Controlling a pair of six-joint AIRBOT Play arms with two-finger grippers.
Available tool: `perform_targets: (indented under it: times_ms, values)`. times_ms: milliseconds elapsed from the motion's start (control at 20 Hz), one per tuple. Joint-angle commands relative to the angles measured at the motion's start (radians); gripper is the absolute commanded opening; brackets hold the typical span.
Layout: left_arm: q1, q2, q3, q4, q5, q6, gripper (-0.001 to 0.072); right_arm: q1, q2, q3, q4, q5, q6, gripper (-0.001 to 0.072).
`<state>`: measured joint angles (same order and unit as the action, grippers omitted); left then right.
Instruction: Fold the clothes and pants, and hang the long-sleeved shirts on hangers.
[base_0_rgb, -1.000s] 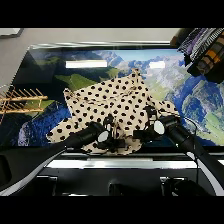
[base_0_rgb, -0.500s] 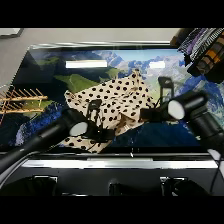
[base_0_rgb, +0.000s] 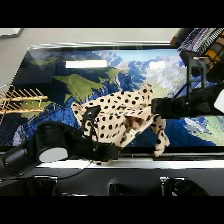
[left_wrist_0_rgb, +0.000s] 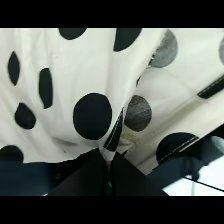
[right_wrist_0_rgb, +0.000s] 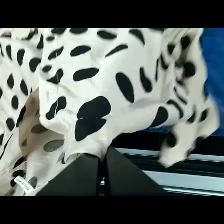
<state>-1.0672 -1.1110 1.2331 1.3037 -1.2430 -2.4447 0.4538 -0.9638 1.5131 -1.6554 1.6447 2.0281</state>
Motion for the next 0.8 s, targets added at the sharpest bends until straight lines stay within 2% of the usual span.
perform_targets:
  times_ms: [0,200,300,400,550,750]
  values:
    - [-0.047,-0.065,0.0,-0.116,0.156,-0.024,0.0024,0.0,-0.013,0.015,-0.199,-0.055,-0.072,0.0034]
    - [-0.02,-0.23,0.002,-0.285,0.335,0.093,0.0024,0.0,-0.138,0.013,-0.214,-0.156,-0.121,0.0034]
    - [-0.001,-0.305,0.002,-0.352,0.371,0.17,0.0024,0.0,-0.212,0.007,-0.219,-0.164,-0.138,0.0034]
    - [0.016,-0.364,0.002,-0.355,0.382,0.179,0.0024,-0.003,-0.242,-0.071,-0.232,-0.217,-0.14,0.0034]
    - [0.05,-0.419,0.002,-0.355,0.406,0.217,0.0024,-0.035,-0.241,-0.257,-0.251,-0.292,-0.079,0.0036]
    - [0.084,-0.473,0.003,-0.385,0.413,0.279,0.0025,-0.085,-0.245,-0.41,-0.124,-0.523,0.051,0.0036]
